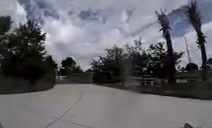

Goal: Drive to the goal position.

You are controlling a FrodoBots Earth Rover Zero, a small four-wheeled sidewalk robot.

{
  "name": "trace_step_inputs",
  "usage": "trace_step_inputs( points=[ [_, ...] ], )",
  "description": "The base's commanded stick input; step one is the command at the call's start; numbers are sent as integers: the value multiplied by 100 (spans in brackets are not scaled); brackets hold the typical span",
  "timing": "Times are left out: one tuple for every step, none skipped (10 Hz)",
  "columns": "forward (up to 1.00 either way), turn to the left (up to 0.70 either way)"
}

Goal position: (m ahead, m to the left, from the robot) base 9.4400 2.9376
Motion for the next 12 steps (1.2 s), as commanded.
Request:
trace_step_inputs(
  points=[
    [59,15],
    [59,15],
    [59,15],
    [59,15],
    [59,15],
    [59,15],
    [59,15],
    [59,15],
    [59,15],
    [59,15],
    [59,15],
    [59,15]
  ],
)
